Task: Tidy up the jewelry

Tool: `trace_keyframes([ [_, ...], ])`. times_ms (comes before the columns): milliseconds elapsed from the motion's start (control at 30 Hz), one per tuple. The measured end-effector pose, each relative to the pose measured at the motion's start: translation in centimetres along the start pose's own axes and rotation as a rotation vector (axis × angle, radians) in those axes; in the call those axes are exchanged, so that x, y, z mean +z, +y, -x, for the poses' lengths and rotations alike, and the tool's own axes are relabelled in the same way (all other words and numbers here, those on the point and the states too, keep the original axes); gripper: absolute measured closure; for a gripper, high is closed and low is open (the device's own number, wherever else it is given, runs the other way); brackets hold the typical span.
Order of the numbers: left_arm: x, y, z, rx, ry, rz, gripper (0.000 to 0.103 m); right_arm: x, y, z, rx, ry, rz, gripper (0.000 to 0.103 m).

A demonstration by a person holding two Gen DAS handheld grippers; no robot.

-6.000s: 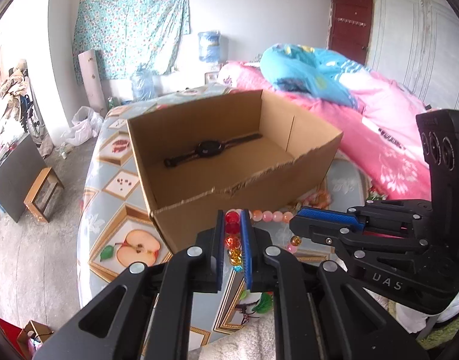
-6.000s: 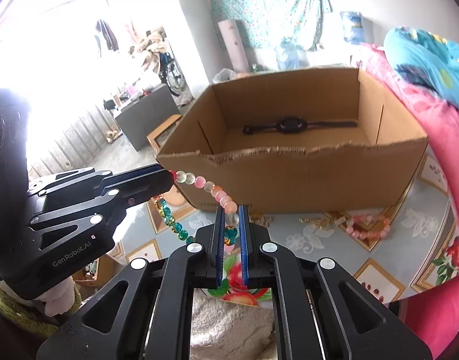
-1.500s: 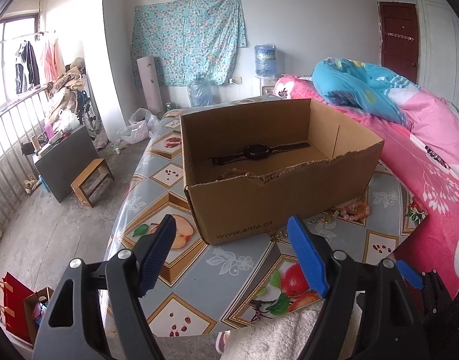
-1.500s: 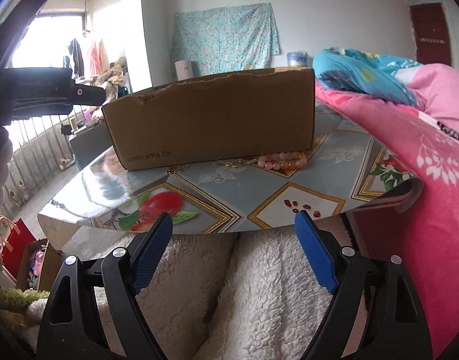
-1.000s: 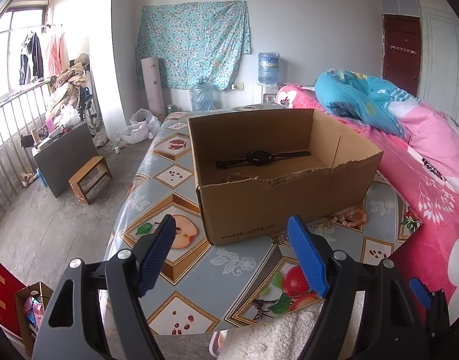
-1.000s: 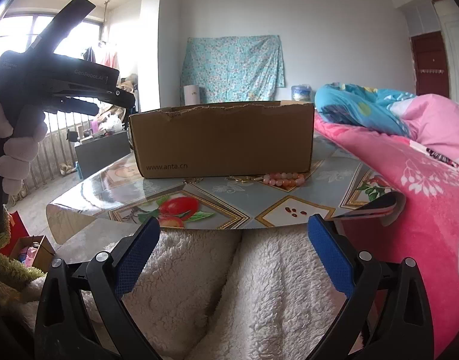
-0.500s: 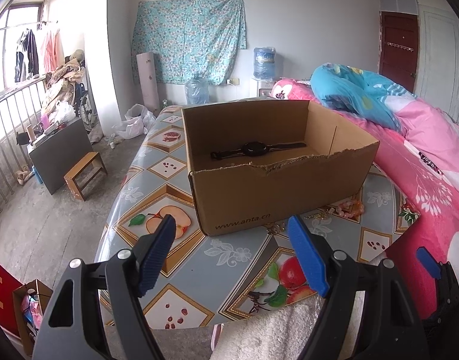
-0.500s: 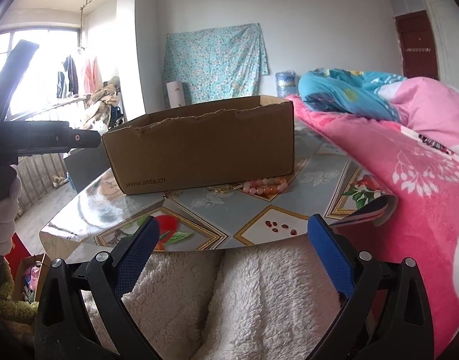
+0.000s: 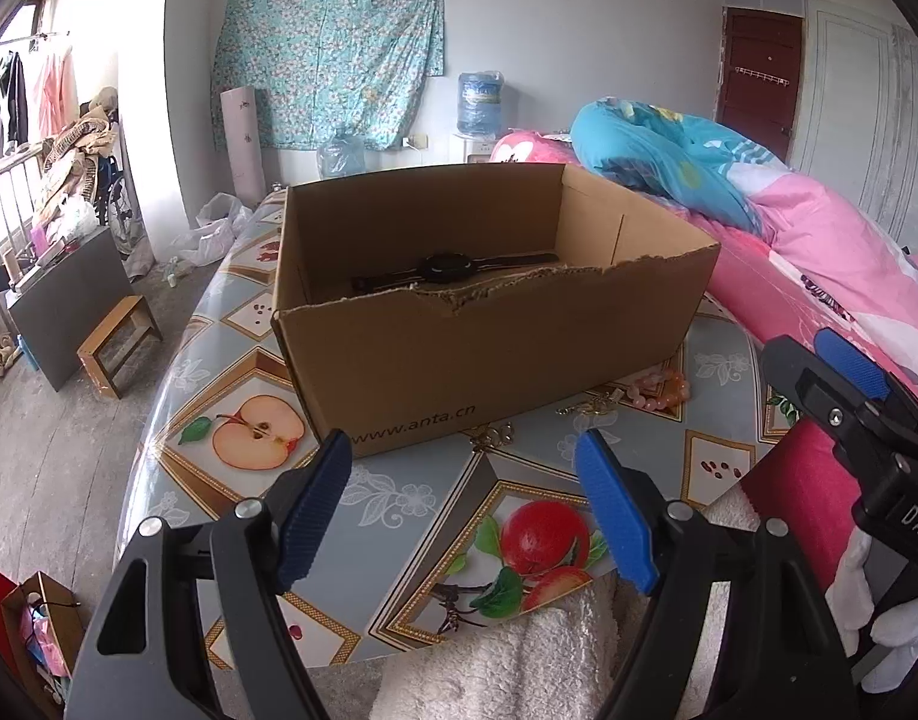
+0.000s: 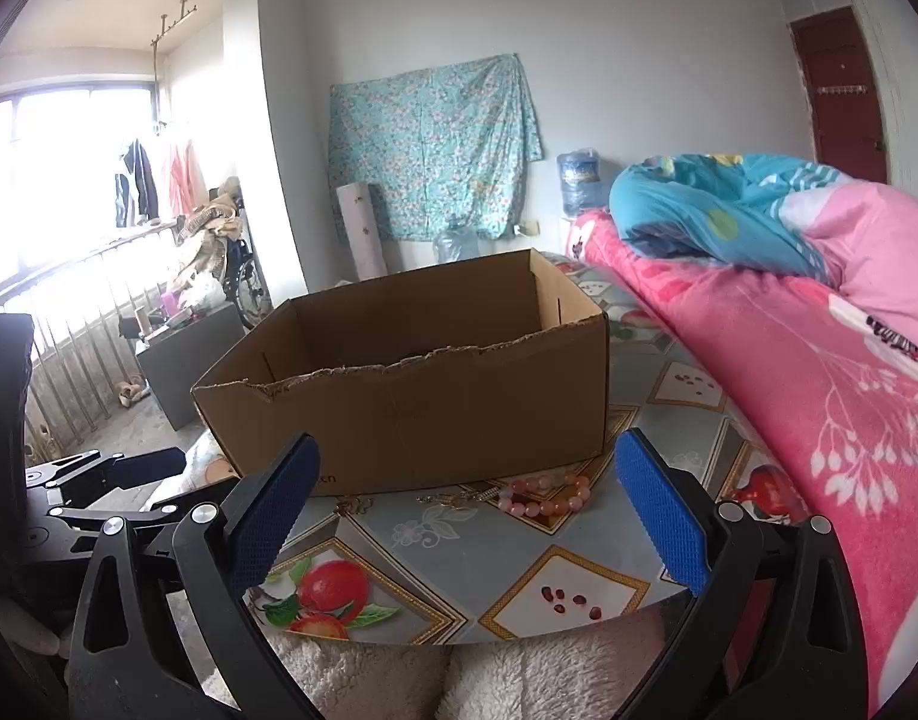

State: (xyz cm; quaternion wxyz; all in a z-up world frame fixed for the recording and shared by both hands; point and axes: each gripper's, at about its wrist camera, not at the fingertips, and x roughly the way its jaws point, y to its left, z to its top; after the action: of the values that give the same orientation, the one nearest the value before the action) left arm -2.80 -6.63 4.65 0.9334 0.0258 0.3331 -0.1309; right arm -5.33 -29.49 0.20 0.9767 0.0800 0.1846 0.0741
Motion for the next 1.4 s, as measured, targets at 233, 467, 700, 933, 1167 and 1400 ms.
trace_keyframes([
  [233,0.5,-0.7,-2.0,-0.079,-0.003,-0.032,0.028,0.6,-0.1,-2.3,0.025,0.070,-0.041,0.008],
  [467,1.2,-0.8,-3.3,-0.127,-0.009,-0.049,0.028,0.8,-0.9,-3.8,0.030,0.130,-0.082,0.009],
  [700,1.7,-1.1,-4.1,-0.199,-0.027,-0.039,0.028,1.6,-1.4,-5.2,0.040,0.184,-0.112,0.018],
  [933,2.2,-0.5,-5.6,-0.206,-0.001,-0.021,0.028,2.3,-1.8,-7.8,0.096,0.258,-0.171,0.041],
  [1167,2.5,-0.2,-6.1,-0.217,0.011,0.009,0.027,2.4,-1.2,-9.0,0.120,0.303,-0.161,0.051],
  [1400,2.9,-0.3,-6.2,-0.223,0.023,-0.019,0.027,2.9,-0.7,-9.6,0.131,0.297,-0.162,0.051],
])
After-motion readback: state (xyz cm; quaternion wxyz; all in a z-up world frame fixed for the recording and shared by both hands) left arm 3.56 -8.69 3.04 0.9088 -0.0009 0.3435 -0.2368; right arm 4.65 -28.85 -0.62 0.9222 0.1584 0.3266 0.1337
